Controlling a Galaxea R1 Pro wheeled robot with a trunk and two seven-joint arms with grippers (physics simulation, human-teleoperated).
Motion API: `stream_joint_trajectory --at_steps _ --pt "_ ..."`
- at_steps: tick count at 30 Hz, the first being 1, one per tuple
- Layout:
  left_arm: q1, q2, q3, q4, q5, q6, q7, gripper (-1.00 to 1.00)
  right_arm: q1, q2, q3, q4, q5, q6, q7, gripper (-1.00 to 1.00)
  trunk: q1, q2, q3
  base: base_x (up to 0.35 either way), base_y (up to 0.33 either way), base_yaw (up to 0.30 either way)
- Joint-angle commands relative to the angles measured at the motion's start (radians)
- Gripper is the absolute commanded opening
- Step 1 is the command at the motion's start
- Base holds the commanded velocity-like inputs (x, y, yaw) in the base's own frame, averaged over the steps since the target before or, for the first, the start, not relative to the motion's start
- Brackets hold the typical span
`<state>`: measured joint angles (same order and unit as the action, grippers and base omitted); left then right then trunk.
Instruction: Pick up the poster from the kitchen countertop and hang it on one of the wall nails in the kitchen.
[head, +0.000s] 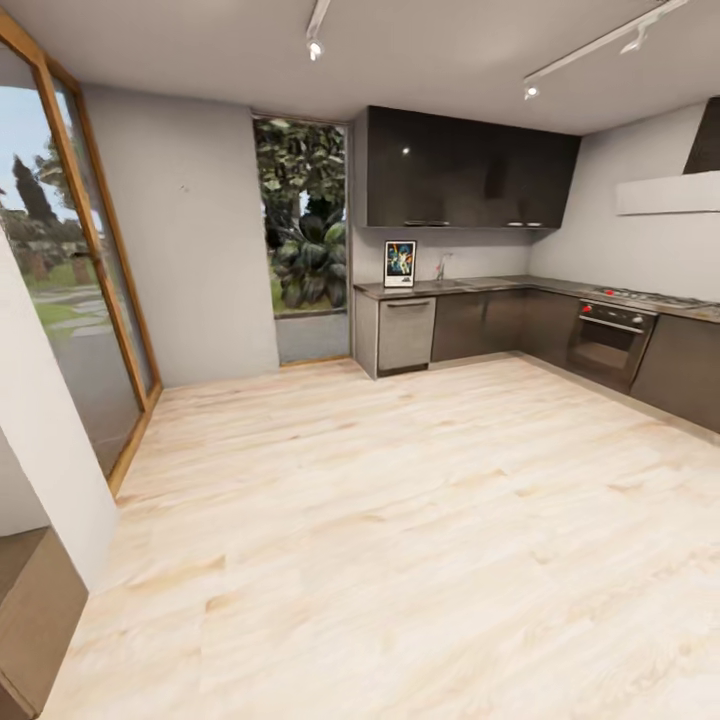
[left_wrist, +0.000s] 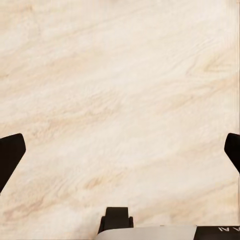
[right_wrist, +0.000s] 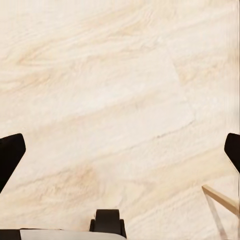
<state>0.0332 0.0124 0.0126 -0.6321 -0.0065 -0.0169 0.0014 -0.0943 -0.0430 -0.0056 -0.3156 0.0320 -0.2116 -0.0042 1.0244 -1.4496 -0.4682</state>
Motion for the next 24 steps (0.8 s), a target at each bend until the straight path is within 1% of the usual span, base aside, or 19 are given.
stream_joint_trajectory --at_steps 1,4,8,24 --pt "0.001 0.0 0.001 -0.001 -0.001 -0.002 0.0 1.0 -0.001 0.0 -0.001 0.001 0.003 -0.003 0.0 1.0 0.001 0.0 0.0 0.336 -0.088 -0.26" --pt "0.001 0.0 0.001 -0.001 -0.001 -0.002 0.0 1.0 -0.001 0.0 -0.001 0.001 0.003 -0.003 0.0 1.0 0.001 0.0 0.001 0.336 -0.092 -0.255" --pt "0.001 0.0 0.001 -0.001 -0.001 -0.002 0.0 1.0 -0.001 0.0 -0.001 0.001 0.003 -0.003 0.0 1.0 0.001 0.0 0.002 0.336 -0.097 -0.139" --pt "0.001 0.0 0.001 -0.001 -0.001 -0.002 0.0 1.0 -0.001 0.0 0.001 0.003 0.006 -0.003 0.0 1.0 0.001 0.0 0.002 0.334 -0.122 -0.017"
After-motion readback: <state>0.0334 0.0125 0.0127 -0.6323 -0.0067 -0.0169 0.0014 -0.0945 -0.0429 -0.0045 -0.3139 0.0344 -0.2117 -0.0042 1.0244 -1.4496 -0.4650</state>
